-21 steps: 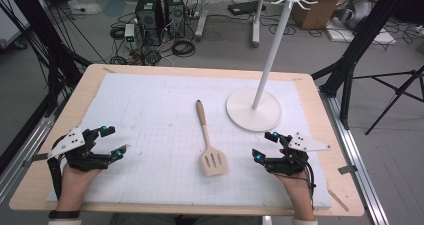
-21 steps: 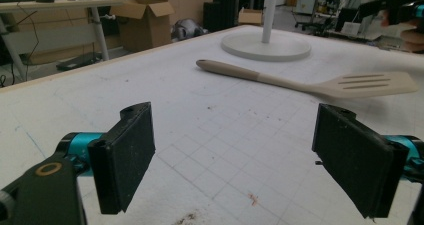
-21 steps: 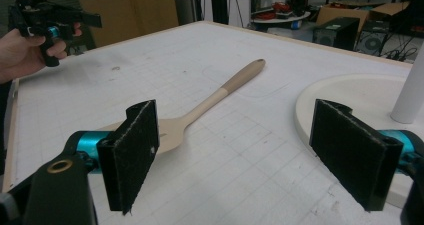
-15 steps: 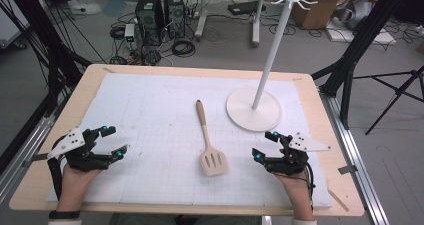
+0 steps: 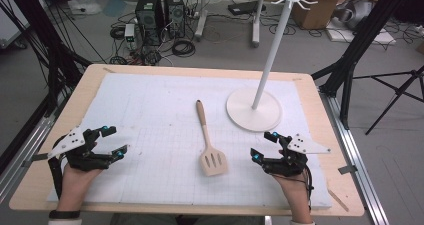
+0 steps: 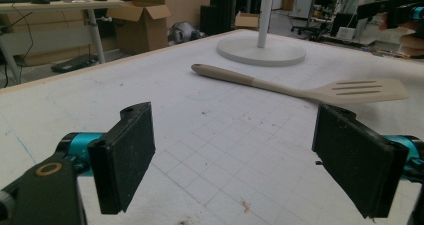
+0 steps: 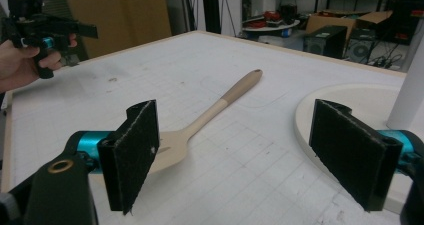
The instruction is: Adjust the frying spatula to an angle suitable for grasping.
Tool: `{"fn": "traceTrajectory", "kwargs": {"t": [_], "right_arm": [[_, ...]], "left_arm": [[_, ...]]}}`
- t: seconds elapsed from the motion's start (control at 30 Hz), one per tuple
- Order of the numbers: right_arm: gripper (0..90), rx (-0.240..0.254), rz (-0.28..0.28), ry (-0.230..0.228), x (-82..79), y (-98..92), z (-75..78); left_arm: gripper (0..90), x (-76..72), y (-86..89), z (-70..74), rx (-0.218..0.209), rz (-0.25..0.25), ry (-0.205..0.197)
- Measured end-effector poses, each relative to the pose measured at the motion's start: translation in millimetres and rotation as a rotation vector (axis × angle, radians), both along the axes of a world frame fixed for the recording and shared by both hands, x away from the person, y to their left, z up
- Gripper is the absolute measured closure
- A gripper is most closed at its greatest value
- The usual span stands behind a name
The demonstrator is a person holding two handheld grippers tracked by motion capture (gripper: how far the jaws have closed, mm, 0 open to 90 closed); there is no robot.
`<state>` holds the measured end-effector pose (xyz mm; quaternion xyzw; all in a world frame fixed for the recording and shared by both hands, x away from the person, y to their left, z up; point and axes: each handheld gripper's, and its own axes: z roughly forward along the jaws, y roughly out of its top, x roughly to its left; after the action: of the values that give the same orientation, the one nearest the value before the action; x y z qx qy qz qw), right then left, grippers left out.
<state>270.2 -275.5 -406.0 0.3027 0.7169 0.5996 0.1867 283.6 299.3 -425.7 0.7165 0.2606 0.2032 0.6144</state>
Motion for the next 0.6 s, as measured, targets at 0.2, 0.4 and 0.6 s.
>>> {"fn": "traceTrajectory", "kwargs": {"t": [0.2, 0.4, 0.6], "right_arm": [[19.4, -0.032, 0.001, -0.015, 0.4, 10.4, 1.7], [19.4, -0.058, 0.007, -0.008, 2.0, 22.6, 2.1], [20.5, -0.059, 0.000, -0.017, 4.5, 32.0, 6.3]], "left_arm": [[17.6, -1.3, 3.6, -0.3, -0.009, 0.001, 0.000], [17.6, -2.2, 4.8, -1.0, -0.016, 0.005, -0.003], [17.6, -1.6, 3.0, -2.6, -0.010, 0.000, 0.001]]}}
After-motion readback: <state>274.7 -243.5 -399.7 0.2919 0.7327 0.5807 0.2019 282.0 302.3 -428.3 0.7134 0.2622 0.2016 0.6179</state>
